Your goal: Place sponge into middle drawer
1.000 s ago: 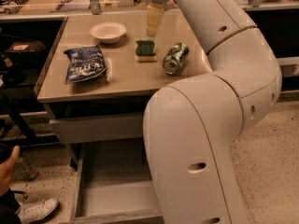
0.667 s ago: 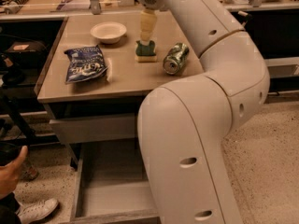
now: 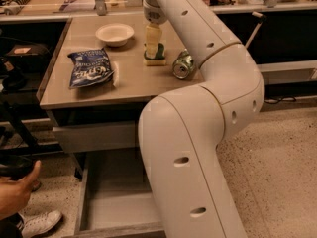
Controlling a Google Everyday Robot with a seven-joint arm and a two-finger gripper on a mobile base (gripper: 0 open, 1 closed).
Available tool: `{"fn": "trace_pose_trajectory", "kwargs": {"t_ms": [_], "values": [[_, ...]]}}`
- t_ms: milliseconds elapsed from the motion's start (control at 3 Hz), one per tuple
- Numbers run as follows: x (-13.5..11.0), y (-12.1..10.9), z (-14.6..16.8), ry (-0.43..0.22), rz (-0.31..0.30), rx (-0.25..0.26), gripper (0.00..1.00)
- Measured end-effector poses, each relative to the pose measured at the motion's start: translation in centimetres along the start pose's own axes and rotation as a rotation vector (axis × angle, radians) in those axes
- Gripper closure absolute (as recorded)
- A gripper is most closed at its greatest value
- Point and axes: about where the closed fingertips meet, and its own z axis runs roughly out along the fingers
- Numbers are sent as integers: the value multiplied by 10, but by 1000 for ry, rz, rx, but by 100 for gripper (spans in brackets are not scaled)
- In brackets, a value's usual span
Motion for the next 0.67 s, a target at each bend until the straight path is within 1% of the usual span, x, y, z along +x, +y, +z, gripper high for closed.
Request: {"fn": "trace_pose_trajectory", "kwargs": {"t_ms": [333,667], "values": [[2,1,20,22,4,-16,0],[9,-1,35,43,16,-22,0]]}}
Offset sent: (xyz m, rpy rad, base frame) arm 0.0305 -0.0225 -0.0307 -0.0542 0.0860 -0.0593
